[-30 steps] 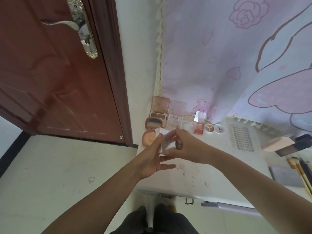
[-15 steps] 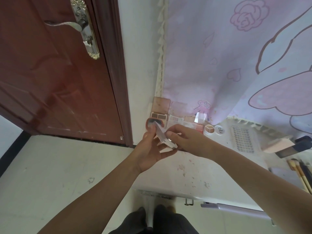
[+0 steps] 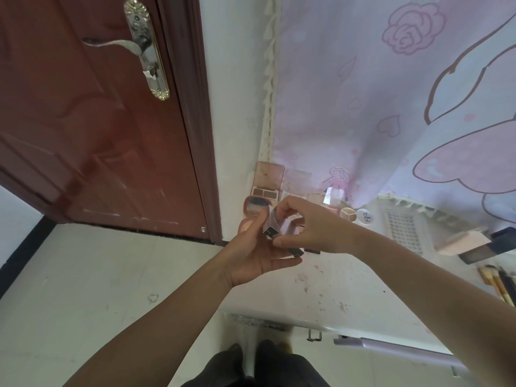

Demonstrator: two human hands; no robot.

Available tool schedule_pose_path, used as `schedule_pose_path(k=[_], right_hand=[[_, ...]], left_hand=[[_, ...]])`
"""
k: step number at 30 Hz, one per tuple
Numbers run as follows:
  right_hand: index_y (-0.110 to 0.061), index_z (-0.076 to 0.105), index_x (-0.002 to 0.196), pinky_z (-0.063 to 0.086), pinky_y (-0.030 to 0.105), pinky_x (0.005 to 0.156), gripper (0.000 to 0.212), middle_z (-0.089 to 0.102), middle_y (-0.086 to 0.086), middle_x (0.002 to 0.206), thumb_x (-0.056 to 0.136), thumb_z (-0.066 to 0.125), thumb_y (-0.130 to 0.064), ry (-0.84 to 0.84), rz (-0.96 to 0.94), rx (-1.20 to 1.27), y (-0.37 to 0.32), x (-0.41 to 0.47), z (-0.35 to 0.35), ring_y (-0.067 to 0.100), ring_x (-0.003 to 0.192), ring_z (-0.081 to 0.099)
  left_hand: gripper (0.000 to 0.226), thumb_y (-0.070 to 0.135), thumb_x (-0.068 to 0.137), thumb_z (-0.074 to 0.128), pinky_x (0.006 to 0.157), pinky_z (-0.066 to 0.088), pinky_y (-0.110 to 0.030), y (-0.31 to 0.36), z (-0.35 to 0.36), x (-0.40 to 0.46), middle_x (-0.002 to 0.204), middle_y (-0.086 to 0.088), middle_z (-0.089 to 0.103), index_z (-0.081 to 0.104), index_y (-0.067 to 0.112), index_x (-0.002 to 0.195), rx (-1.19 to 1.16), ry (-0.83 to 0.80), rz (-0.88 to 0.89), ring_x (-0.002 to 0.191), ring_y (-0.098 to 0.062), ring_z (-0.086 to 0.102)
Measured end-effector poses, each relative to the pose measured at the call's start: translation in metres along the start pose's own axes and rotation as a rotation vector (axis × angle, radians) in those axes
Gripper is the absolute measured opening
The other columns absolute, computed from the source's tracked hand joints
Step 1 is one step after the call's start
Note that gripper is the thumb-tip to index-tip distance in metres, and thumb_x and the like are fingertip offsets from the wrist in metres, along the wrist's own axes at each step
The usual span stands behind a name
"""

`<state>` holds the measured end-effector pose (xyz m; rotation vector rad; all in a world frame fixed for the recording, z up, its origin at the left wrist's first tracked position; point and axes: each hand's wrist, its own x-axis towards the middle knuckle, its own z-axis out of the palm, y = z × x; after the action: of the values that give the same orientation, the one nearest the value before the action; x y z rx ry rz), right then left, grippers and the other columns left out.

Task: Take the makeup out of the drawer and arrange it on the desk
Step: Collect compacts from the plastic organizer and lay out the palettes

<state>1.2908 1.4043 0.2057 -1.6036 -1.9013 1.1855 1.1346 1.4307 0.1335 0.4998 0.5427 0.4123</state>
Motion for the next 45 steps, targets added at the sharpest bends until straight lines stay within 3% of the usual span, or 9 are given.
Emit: schedule_pose_path(k=[4, 12, 21, 24, 28, 32, 35, 40, 45], right_hand=[[-0.035, 0.05, 0.088, 0.045, 0.012, 0.08, 0.029, 0.055, -0.016, 0.103, 0.078, 0.076, -0.029, -0.01, 0.004, -0.023, -0.001, 0.001, -0.001, 0.009, 0.103, 0.055], [-0.032, 0.048, 0.099, 0.043, 0.002, 0.067, 0.032, 0.054, -0.019, 0.101, 0.079, 0.073, -0.035, 0.007, 0.019, -0.048, -0.003, 0.003, 0.005, 0.002, 0.091, 0.055], [-0.046, 0.049, 0.094, 0.043, 0.027, 0.098, 0.035, 0.055, -0.016, 0.117, 0.069, 0.062, -0.066, 0.016, 0.072, 0.049, 0.008, 0.004, -0.001, 0.008, 0.114, 0.053], [-0.028, 0.057, 0.101, 0.054, 0.034, 0.088, 0.058, 0.064, -0.01, 0.101, 0.065, 0.058, -0.073, -0.076, 0.299, 0.507, 0.017, 0.006, -0.013, 0.01, 0.096, 0.066], [-0.011, 0.055, 0.1, 0.057, 0.035, 0.072, 0.034, 0.065, -0.007, 0.07, 0.088, 0.061, -0.042, -0.138, 0.344, 0.629, 0.021, 0.013, -0.01, 0.014, 0.066, 0.066], [-0.012, 0.05, 0.102, 0.053, 0.02, 0.062, 0.032, 0.063, -0.009, 0.074, 0.084, 0.068, -0.031, 0.01, 0.287, 0.566, 0.019, 0.013, -0.009, 0.004, 0.064, 0.062], [-0.027, 0.049, 0.097, 0.052, 0.021, 0.083, 0.03, 0.062, -0.011, 0.104, 0.08, 0.074, -0.029, 0.049, 0.139, 0.211, 0.016, 0.009, -0.006, 0.002, 0.099, 0.062], [-0.032, 0.046, 0.096, 0.047, 0.032, 0.097, 0.036, 0.054, -0.008, 0.115, 0.076, 0.076, -0.031, 0.042, -0.01, -0.042, 0.008, 0.002, 0.004, 0.017, 0.11, 0.054], [-0.034, 0.05, 0.089, 0.049, 0.015, 0.08, 0.024, 0.056, -0.019, 0.095, 0.078, 0.071, -0.039, 0.155, -0.036, -0.102, 0.002, 0.004, 0.007, 0.008, 0.094, 0.058]], left_hand=[[0.058, 0.053, 0.089, 0.045, 0.089, 0.051, -0.046, -0.001, -0.001, -0.002, 0.124, -0.017, 0.058, 0.048, 0.019, 0.136, 0.015, -0.008, 0.01, 0.103, -0.035, 0.063], [0.061, 0.058, 0.084, 0.048, 0.09, 0.052, -0.047, -0.002, 0.001, -0.001, 0.125, -0.016, 0.059, 0.051, 0.023, 0.134, 0.122, 0.004, -0.007, 0.092, -0.031, 0.065], [0.052, 0.038, 0.083, 0.059, 0.1, 0.047, -0.043, 0.001, -0.002, -0.002, 0.13, -0.009, 0.058, 0.053, 0.018, 0.13, 0.146, 0.09, 0.194, 0.11, -0.02, 0.06], [0.059, 0.026, 0.08, 0.071, 0.106, 0.041, -0.039, 0.003, 0.0, -0.006, 0.128, 0.001, 0.057, 0.044, 0.019, 0.133, 0.496, 0.162, 0.306, 0.117, -0.012, 0.055], [0.072, 0.019, 0.076, 0.076, 0.112, 0.033, -0.039, -0.003, 0.013, -0.005, 0.135, 0.007, 0.048, 0.035, 0.021, 0.135, 0.824, 0.177, 0.464, 0.129, -0.008, 0.044], [0.087, 0.044, 0.073, 0.076, 0.111, 0.033, -0.046, 0.004, 0.012, -0.007, 0.146, 0.002, 0.04, 0.028, 0.026, 0.143, 0.626, 0.112, 0.276, 0.134, -0.015, 0.04], [0.077, 0.066, 0.074, 0.05, 0.105, 0.04, -0.051, 0.01, 0.006, -0.011, 0.14, -0.015, 0.048, 0.044, 0.023, 0.138, 0.253, 0.044, 0.032, 0.123, -0.031, 0.053], [0.062, 0.049, 0.086, 0.054, 0.097, 0.046, -0.051, 0.014, 0.001, -0.006, 0.142, -0.02, 0.045, 0.046, 0.014, 0.137, 0.033, 0.006, -0.012, 0.118, -0.036, 0.056], [0.065, 0.045, 0.08, 0.062, 0.103, 0.039, -0.056, 0.008, -0.001, -0.003, 0.141, -0.021, 0.045, 0.049, 0.015, 0.135, 0.067, 0.026, -0.022, 0.12, -0.04, 0.053]])
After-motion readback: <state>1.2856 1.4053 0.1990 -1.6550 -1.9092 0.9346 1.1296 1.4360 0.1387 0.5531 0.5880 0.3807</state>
